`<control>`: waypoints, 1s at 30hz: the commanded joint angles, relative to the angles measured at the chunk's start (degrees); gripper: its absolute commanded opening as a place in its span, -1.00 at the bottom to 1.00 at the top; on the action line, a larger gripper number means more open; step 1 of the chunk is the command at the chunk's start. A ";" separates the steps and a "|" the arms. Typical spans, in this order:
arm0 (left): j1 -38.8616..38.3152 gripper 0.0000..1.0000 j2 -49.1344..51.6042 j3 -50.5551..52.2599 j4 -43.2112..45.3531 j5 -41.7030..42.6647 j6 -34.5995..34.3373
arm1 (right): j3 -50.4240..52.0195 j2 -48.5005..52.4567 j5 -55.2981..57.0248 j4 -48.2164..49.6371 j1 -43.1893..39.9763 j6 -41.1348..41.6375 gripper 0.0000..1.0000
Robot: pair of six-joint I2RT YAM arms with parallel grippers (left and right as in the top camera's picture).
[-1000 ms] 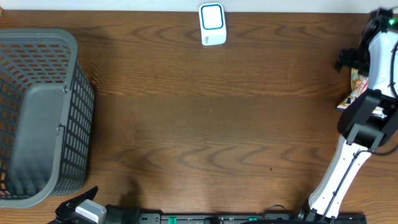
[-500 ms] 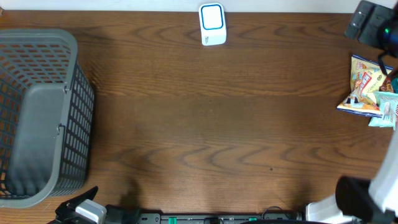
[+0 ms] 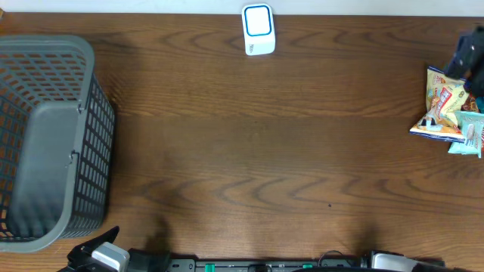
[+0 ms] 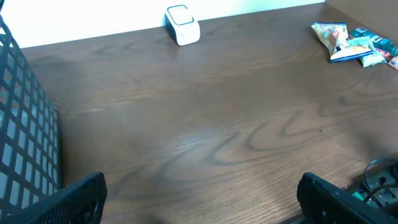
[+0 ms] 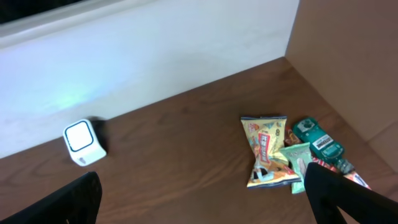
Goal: Scan the item barcode
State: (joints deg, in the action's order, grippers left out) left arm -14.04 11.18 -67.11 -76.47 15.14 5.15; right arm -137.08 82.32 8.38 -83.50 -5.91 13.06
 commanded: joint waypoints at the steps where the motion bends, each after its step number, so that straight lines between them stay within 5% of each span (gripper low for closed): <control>1: 0.04 0.96 -0.15 -0.22 0.15 0.70 0.17 | 0.13 -1.36 -0.15 -0.63 0.35 0.85 0.98; 20: 0.04 0.96 -0.15 -0.22 0.15 0.70 0.17 | 2.82 -20.24 -4.31 -10.19 0.35 3.34 0.99; 30: 0.04 0.96 -0.15 -0.22 0.15 0.70 0.17 | 25.05 -37.68 -3.98 -0.48 0.39 6.64 0.99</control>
State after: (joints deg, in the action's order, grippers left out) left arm -14.04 11.18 -67.11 -76.47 15.14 5.15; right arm -118.17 47.99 4.49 -86.28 -5.80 18.15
